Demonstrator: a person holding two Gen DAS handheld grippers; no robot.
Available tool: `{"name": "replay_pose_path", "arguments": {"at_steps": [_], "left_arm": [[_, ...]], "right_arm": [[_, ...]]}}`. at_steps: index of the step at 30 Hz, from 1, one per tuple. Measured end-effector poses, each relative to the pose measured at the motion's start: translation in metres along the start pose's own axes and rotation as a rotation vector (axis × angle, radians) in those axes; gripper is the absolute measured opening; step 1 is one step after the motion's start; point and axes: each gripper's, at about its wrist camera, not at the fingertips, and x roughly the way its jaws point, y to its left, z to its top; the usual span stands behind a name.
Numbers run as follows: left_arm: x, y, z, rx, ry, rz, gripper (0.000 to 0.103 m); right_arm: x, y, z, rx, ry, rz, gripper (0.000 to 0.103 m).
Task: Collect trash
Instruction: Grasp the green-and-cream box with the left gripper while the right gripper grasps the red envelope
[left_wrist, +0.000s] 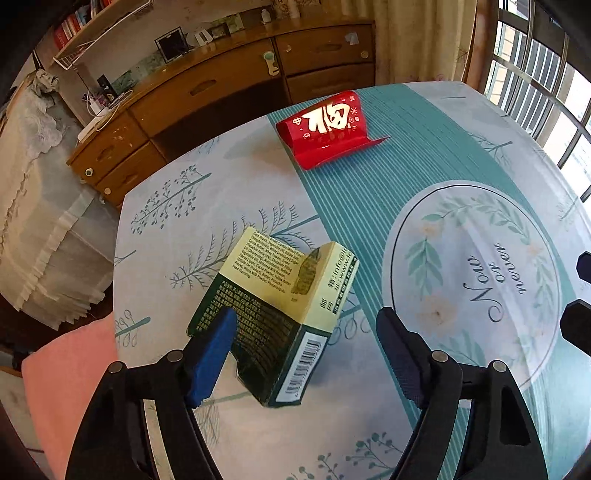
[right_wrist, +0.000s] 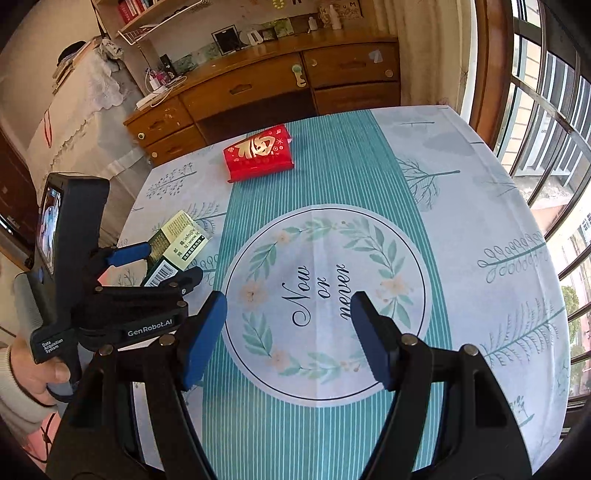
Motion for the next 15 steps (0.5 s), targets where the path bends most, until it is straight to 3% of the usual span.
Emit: {"name": "replay_pose_path", "arguments": {"at_steps": [3,5,7,8,15], "left_arm": [[0.013,0.002,0.005,0.01,0.001,0.017,0.069],[0.017,0.0,0.003,0.018,0.016,0.02,0.05],[0.022,0.006,0.003,0.009,0.022,0.007,0.043],[0.022,0.008,0.004,0.005,0.014,0.006,0.034],[0.018,0.034,0.018,-0.011,-0.038,-0.02,0.023]], "right_arm": [[0.012,0.003,0.0,-0.009,0.016,-0.001,0.067],[0.022,0.006,0.003,-0.017,0.023,0.001,0.067],[0.026,0.009,0.006,-0.022,0.024,0.002,0.067],[0.028,0.01,0.009,-0.025,0.024,0.005,0.067],[0.048,0.027,0.044,-0.062,0.008,0.01,0.067]]}}
